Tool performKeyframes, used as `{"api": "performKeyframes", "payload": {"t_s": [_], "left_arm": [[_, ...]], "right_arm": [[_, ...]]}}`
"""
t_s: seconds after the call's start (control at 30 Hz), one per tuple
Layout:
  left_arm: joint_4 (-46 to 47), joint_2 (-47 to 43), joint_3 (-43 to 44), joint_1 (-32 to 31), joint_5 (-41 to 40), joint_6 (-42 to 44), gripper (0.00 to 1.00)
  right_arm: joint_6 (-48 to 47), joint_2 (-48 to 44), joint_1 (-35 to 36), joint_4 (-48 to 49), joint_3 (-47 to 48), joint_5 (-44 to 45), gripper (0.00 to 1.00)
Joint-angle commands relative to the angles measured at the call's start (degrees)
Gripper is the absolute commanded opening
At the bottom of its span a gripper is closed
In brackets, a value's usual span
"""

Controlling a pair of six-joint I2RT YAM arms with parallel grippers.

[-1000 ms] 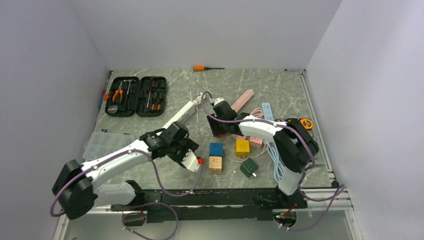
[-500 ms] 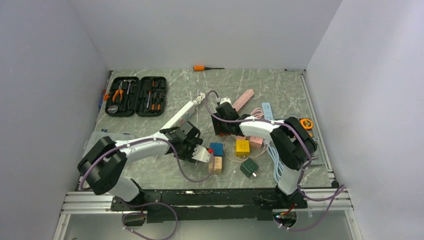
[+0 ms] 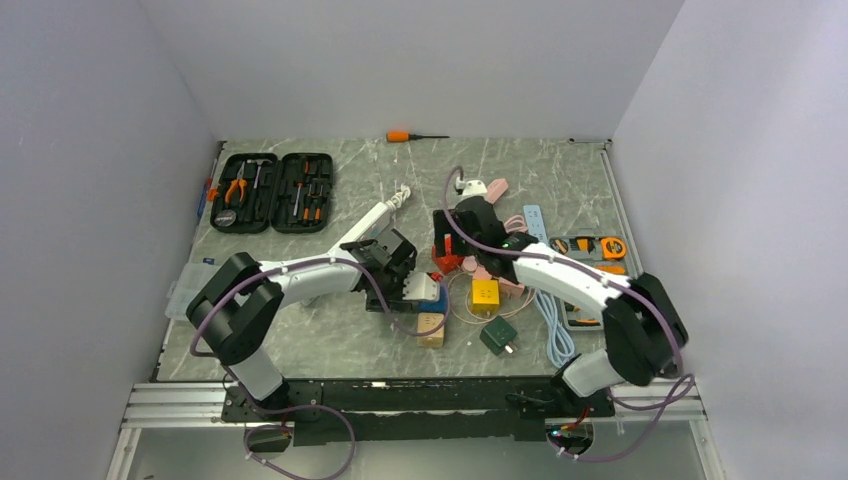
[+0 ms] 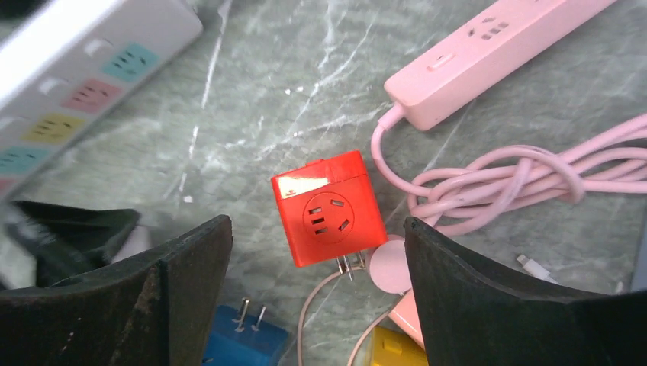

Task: Pull the plug off the socket
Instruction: Place the socket at the center of the board, then remove the socket from the center of the board.

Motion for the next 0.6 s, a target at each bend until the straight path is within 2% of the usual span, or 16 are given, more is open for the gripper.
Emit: {"api": "performKeyframes", "payload": {"t_s": [0.0, 0.1, 0.2, 0.37, 0.47, 0.57], "left_arm": [[2.1, 1.6, 3.6, 1.1, 0.6, -4.6, 0.81], [0.5, 3.8, 7.6, 3.1, 2.5, -7.7, 0.98], [-1.8, 4.0, 10.9, 4.3, 4.4, -9.7, 0.99], [-9.7, -1.1, 15.6, 6.2, 9.4, -12.4, 0.99], [-15.2, -5.3, 19.4, 9.6, 14.3, -14.7, 0.99], [-21.9, -8.2, 24.6, 14.5, 20.9, -15.7, 0.99]], "right_arm": [[2.8, -8.4, -0.5, -1.4, -2.0, 2.3, 0.83], [3.9, -12.7, -0.5, -3.3, -4.0, 2.6, 0.80], [4.8, -16.1, -0.5, -5.4, -6.1, 2.5, 0.75], [5.6, -22.6, -0.4, -9.2, -9.6, 1.3, 0.57], [6.9, -26.0, 0.3, -9.6, -12.3, -2.0, 0.43], [8.6, -26.8, 3.9, -9.0, -14.6, -3.5, 0.35]]}}
